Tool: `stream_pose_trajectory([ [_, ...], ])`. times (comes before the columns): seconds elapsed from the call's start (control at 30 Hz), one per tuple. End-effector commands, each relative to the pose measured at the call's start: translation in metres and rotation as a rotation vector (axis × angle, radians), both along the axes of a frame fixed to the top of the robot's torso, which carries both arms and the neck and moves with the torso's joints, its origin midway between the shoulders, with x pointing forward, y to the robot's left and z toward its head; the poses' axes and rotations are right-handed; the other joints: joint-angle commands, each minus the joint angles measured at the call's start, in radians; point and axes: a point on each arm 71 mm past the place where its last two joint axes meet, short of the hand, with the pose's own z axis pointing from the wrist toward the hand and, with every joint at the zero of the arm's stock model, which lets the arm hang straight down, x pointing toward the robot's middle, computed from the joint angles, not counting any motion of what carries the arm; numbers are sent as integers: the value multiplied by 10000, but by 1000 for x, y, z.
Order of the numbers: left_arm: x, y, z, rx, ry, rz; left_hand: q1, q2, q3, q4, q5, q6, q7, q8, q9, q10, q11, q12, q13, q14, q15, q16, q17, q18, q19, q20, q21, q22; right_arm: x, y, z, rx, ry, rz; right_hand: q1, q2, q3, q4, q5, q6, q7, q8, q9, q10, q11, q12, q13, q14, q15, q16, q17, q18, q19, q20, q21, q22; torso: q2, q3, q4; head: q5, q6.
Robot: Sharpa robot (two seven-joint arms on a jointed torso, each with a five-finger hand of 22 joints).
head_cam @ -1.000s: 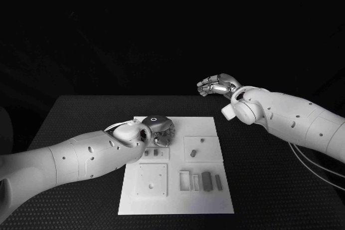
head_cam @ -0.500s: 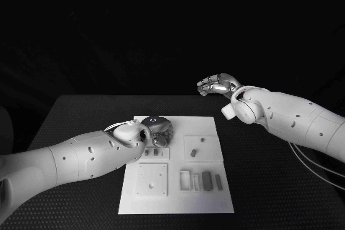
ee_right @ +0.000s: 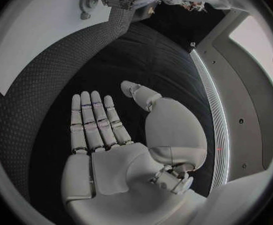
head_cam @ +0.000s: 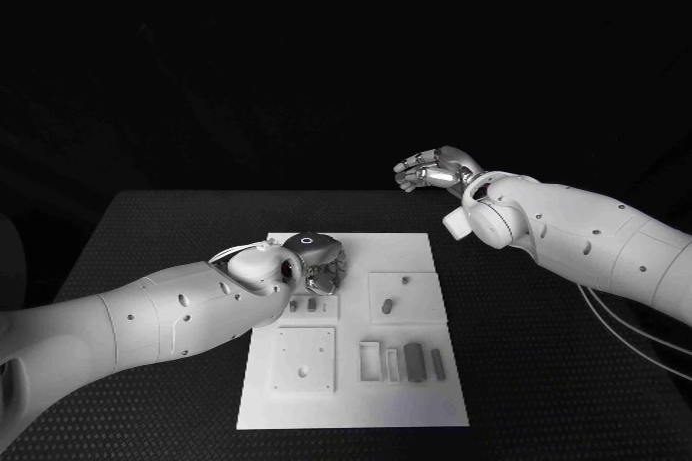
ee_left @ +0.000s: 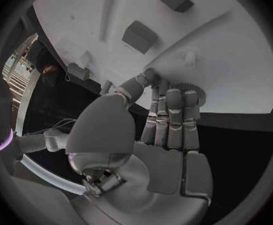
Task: Assemble the parts on the task board
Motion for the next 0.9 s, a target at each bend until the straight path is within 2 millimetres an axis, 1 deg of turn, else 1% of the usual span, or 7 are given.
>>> stream_pose_trajectory([
  [0.03,-3,-2,-4,138,179,-131,27,121,53,-13,44,93,6,72,-19,84,-11,-36,13,85,-12,59,14,143,90,-489,52,216,0,2,0,47,-54,143,-72,12,-50,-10,60,-85,411,56,-13,49,11,-41,11,-76,20,62,-10,-163,-48,-7,-70,11,2,-5,8,-13,-5],
  [0.13,-3,-3,-4,70,240,-123,-17,159,41,5,34,124,1,83,-30,119,-19,-50,18,108,-21,82,6,147,108,-496,83,215,0,2,0,48,-54,144,-73,12,-50,-10,60,-85,411,57,-14,50,10,-41,11,-76,19,63,-11,-163,-47,-7,-73,13,1,-4,10,-12,-8],
  [0.33,-3,-2,-5,77,257,-106,-179,347,31,97,-5,303,-42,156,-53,305,-62,-61,49,161,-61,136,-30,158,118,-521,140,205,0,3,0,51,-53,155,-75,12,-51,-9,61,-85,411,58,-15,50,10,-43,11,-77,19,64,-12,-162,-46,-7,-76,16,0,-5,6,0,-3],
  [0.4,-2,-1,-5,111,288,-104,-158,411,52,70,10,441,-71,212,-56,461,-103,-36,79,240,-104,197,-35,175,160,-554,196,209,0,3,0,50,-53,153,-75,12,-51,-9,61,-85,410,58,-15,51,9,-43,11,-77,19,64,-13,-162,-46,-6,-77,17,0,-6,6,-1,-10],
  [0.57,-1,0,-5,141,291,-71,-154,486,66,13,32,717,-177,315,-65,737,-199,-7,130,359,-196,306,-44,180,205,-613,299,211,0,4,0,54,-53,164,-77,13,-51,-9,61,-85,410,59,-16,51,9,-44,11,-78,18,65,-14,-162,-46,-6,-80,19,5,-6,4,2,-11],
  [0.7,-1,0,-6,74,240,-79,-128,581,103,-12,42,862,-196,362,-73,899,-245,15,165,432,-241,384,-39,178,210,-645,331,203,0,4,0,57,-52,175,-78,14,-52,-8,62,-84,410,59,-17,52,9,-45,11,-78,18,66,-15,-162,-45,-6,-82,21,4,-3,-5,14,-10],
  [0.9,-1,1,-3,-505,21,93,-99,642,129,-49,38,949,-177,376,-96,1012,-275,4,188,539,-275,470,-37,194,287,-698,405,203,0,4,0,57,-54,173,-79,16,-52,-7,62,-84,410,60,-18,53,8,-46,11,-79,18,67,-17,-162,-43,-6,-86,25,2,0,6,9,11],
])
